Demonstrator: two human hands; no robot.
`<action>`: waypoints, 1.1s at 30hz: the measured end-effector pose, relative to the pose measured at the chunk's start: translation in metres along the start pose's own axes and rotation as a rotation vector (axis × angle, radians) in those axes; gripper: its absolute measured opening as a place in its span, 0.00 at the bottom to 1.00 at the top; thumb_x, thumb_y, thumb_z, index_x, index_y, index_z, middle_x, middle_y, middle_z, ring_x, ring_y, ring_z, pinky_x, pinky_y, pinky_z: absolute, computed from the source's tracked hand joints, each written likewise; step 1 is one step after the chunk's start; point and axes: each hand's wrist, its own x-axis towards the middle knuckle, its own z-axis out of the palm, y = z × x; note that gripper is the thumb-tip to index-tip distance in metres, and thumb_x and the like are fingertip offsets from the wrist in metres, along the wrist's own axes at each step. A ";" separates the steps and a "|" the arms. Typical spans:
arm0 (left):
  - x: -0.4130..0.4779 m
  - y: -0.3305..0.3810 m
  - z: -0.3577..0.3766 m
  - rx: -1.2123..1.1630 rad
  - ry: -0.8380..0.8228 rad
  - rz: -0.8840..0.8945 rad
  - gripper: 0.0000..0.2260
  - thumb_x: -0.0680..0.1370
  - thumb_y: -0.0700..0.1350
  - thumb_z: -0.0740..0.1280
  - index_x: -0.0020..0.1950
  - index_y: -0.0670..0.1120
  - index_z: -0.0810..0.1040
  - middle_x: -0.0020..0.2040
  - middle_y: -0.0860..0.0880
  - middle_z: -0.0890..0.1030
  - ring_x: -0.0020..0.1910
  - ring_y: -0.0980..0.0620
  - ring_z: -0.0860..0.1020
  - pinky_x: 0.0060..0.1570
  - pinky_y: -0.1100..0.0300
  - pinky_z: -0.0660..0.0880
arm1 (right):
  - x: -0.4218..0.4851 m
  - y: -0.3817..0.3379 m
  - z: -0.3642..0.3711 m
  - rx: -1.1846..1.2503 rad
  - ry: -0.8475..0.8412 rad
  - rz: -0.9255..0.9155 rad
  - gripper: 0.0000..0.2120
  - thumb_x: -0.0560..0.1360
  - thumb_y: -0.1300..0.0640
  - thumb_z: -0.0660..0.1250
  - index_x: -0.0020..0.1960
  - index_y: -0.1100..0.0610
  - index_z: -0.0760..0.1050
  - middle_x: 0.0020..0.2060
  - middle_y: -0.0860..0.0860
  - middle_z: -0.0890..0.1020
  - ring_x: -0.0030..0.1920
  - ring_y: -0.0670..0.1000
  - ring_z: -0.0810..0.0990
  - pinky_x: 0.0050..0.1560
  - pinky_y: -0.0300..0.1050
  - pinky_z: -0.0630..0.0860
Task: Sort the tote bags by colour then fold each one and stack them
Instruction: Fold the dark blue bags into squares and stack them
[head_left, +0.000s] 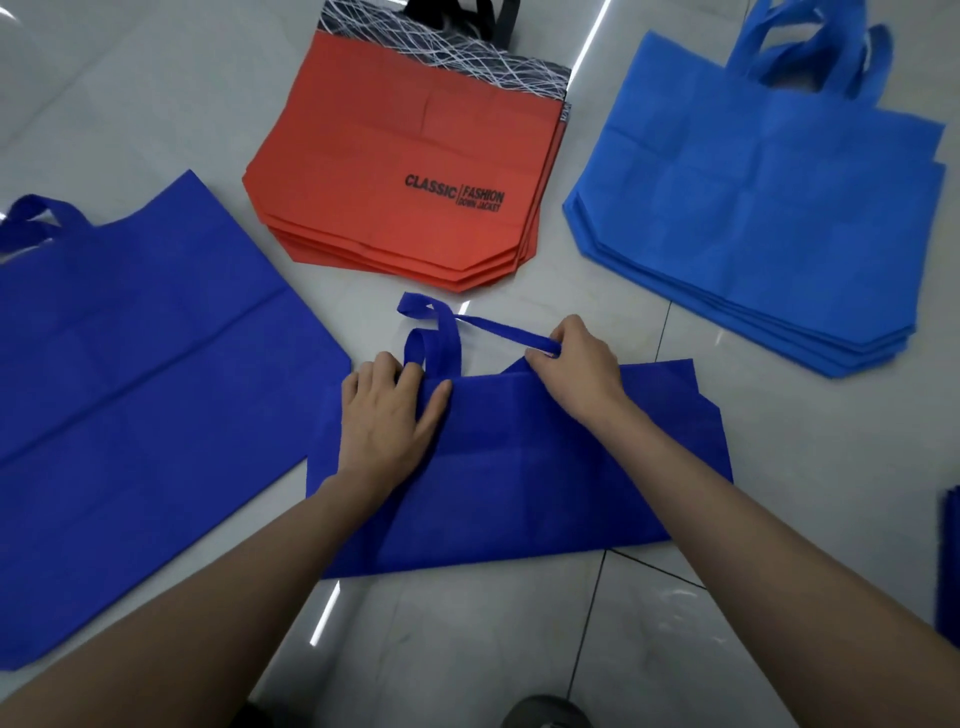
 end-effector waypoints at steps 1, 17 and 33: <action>-0.001 0.001 -0.002 0.002 -0.004 -0.026 0.21 0.78 0.58 0.51 0.41 0.44 0.73 0.39 0.50 0.68 0.40 0.53 0.65 0.49 0.53 0.65 | -0.003 0.000 -0.002 0.117 -0.023 0.020 0.11 0.78 0.49 0.64 0.55 0.54 0.66 0.46 0.50 0.76 0.47 0.51 0.77 0.49 0.48 0.76; -0.001 0.016 -0.007 -0.156 -0.195 -0.115 0.12 0.79 0.50 0.61 0.58 0.45 0.72 0.50 0.49 0.75 0.51 0.48 0.73 0.58 0.55 0.62 | -0.024 0.025 -0.014 0.913 0.247 -0.031 0.22 0.77 0.61 0.65 0.68 0.50 0.64 0.51 0.48 0.75 0.53 0.46 0.75 0.46 0.31 0.73; 0.051 0.037 -0.034 -1.030 -0.302 -0.253 0.11 0.74 0.29 0.63 0.42 0.45 0.78 0.38 0.53 0.79 0.36 0.65 0.76 0.40 0.72 0.72 | 0.018 -0.020 -0.039 0.492 -0.088 -0.144 0.43 0.71 0.59 0.73 0.77 0.50 0.50 0.74 0.51 0.60 0.72 0.51 0.61 0.69 0.46 0.63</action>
